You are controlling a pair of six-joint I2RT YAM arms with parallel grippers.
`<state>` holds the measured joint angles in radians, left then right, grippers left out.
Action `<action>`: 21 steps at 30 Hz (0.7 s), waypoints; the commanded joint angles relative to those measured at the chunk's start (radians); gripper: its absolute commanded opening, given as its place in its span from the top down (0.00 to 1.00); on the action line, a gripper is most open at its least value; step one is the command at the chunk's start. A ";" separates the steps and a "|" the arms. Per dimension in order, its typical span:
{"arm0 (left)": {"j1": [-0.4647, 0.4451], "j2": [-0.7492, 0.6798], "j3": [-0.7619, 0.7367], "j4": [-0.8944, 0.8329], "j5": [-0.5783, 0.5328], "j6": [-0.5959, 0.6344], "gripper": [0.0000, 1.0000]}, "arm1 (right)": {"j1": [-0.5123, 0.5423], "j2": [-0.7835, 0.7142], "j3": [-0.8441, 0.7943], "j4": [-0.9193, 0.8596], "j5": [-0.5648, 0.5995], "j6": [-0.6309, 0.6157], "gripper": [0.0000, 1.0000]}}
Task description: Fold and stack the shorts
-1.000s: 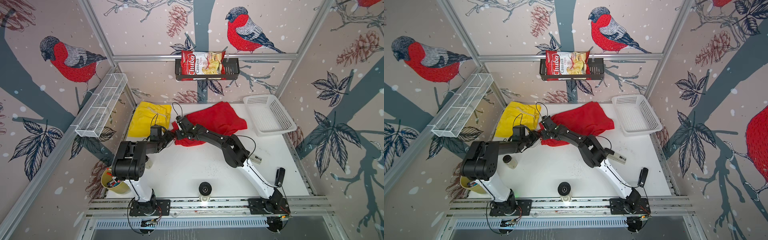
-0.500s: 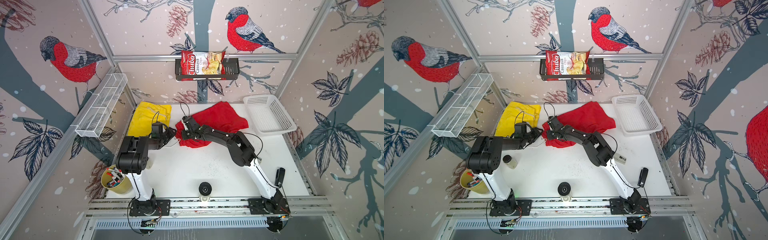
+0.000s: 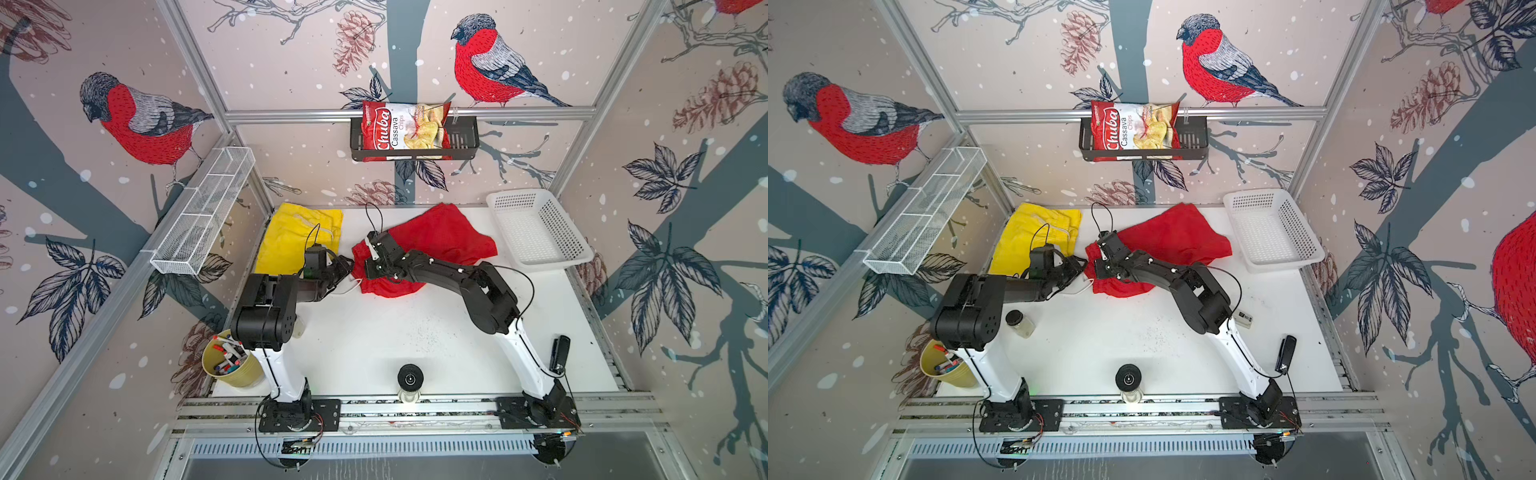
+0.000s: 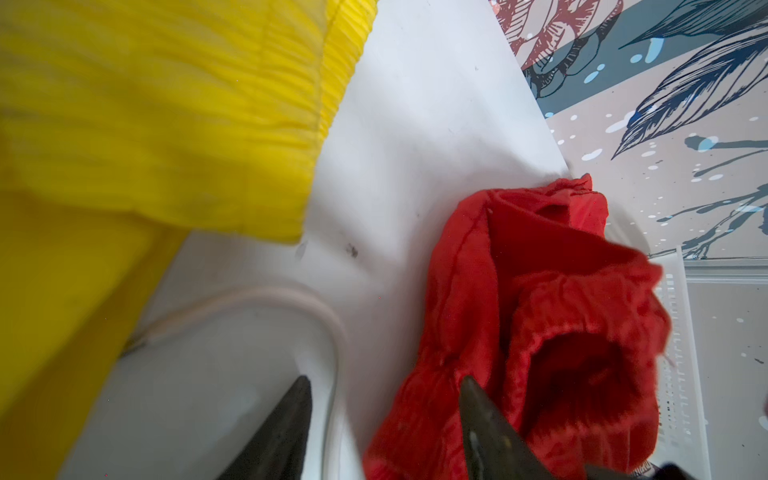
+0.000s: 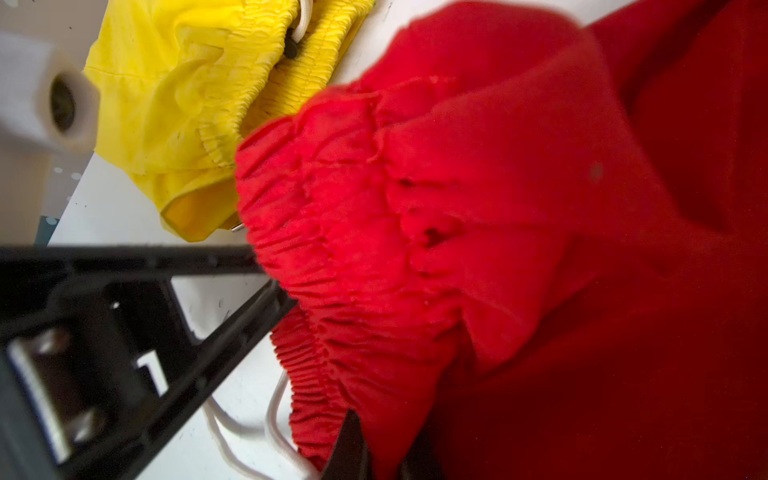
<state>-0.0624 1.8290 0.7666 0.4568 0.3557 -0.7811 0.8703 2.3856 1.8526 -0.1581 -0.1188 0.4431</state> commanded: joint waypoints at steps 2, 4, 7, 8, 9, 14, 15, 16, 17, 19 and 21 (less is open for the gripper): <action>-0.018 0.032 -0.006 -0.148 -0.026 -0.013 0.45 | -0.005 0.009 0.000 0.037 -0.031 0.017 1.00; -0.032 0.066 0.009 -0.151 -0.019 -0.019 0.47 | -0.008 0.009 0.000 0.040 -0.034 0.022 1.00; -0.053 0.099 0.011 -0.135 -0.014 -0.034 0.52 | -0.011 0.006 0.002 0.042 -0.036 0.022 1.00; -0.056 0.106 0.013 -0.124 -0.007 -0.040 0.56 | -0.012 0.006 0.001 0.043 -0.036 0.020 1.00; -0.059 0.112 0.013 -0.113 -0.001 -0.048 0.63 | -0.013 0.005 0.002 0.045 -0.036 0.019 1.00; -0.074 0.116 0.038 -0.126 -0.009 -0.052 1.00 | -0.014 0.021 0.031 0.029 -0.052 0.015 1.00; -0.074 0.115 0.049 -0.148 -0.020 -0.044 1.00 | -0.013 0.023 0.041 0.011 -0.049 0.007 1.00; -0.073 0.111 0.060 -0.176 -0.038 -0.033 1.00 | -0.011 0.020 0.046 -0.012 -0.040 -0.008 1.00; -0.073 0.109 0.071 -0.200 -0.051 -0.023 1.00 | -0.008 0.014 0.046 -0.037 -0.025 -0.021 1.00; -0.065 0.104 0.089 -0.242 -0.078 -0.002 1.00 | 0.002 -0.021 0.020 -0.089 0.021 -0.054 1.00; -0.057 0.105 0.097 -0.263 -0.096 0.010 1.00 | 0.009 -0.074 -0.048 -0.102 0.058 -0.071 1.00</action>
<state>-0.1284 1.9247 0.8612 0.4259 0.3355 -0.8101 0.8692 2.3661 1.8465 -0.2024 -0.1120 0.4164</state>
